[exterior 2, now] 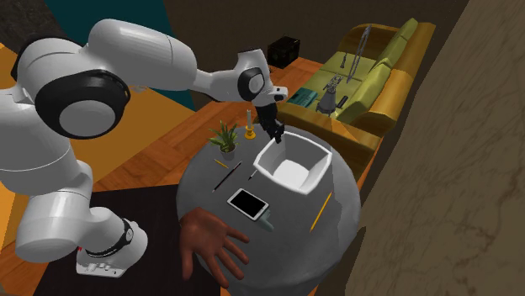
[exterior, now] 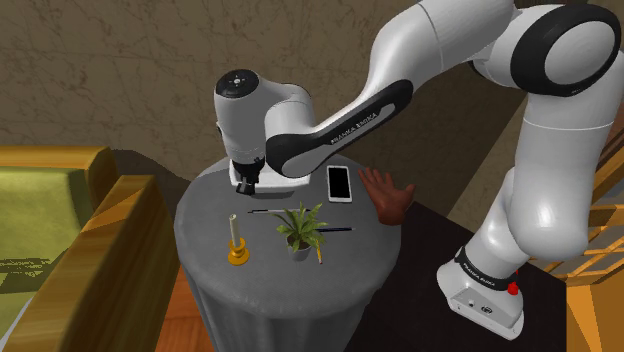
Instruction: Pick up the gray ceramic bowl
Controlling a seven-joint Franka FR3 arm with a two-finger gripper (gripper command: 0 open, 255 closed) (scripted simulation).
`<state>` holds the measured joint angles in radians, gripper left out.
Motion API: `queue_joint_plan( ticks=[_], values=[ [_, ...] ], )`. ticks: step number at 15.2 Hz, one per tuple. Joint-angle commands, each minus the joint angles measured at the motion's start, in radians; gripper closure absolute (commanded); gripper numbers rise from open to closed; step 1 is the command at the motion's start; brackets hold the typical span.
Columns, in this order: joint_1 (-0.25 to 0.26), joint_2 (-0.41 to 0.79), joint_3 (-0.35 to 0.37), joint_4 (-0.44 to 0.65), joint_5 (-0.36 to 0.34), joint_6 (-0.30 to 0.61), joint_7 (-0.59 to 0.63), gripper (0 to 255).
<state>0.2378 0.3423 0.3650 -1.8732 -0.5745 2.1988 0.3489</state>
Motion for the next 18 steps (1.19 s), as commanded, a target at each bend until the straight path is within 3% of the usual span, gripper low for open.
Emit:
queue_joint_plan(
  ticks=[1, 8, 18],
  values=[
    [0.001, 0.001, 0.0, 0.0, -0.001, 0.001, 0.002, 255],
    [-0.002, 0.0, -0.001, -0.001, 0.0, 0.002, -0.001, 255],
    [-0.011, -0.063, 0.018, 0.048, 0.057, -0.093, -0.065, 255]
  ],
)
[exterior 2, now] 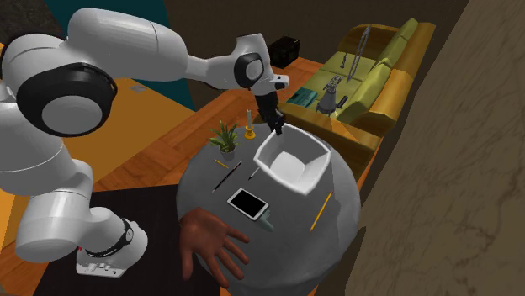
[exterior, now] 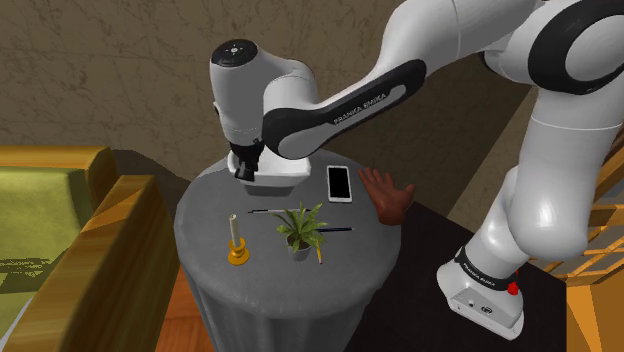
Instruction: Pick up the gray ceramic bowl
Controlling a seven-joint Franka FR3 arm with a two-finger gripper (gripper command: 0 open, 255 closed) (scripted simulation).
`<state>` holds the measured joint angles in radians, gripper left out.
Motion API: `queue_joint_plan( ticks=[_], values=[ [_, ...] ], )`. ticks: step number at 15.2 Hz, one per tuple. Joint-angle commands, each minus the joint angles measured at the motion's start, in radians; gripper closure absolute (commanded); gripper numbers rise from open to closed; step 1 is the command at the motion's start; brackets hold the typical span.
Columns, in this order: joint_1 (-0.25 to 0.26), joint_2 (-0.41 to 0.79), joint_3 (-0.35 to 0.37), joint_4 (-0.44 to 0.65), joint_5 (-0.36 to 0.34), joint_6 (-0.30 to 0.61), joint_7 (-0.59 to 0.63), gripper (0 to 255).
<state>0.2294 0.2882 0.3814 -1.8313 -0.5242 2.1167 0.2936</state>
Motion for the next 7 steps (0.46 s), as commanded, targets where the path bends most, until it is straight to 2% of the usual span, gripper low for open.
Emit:
queue_joint_plan(
  ticks=[1, 7],
  values=[
    [-0.003, -0.014, 0.003, 0.013, 0.012, -0.021, -0.015, 255],
    [-0.004, -0.034, 0.008, 0.041, 0.031, -0.063, -0.039, 255]
  ],
)
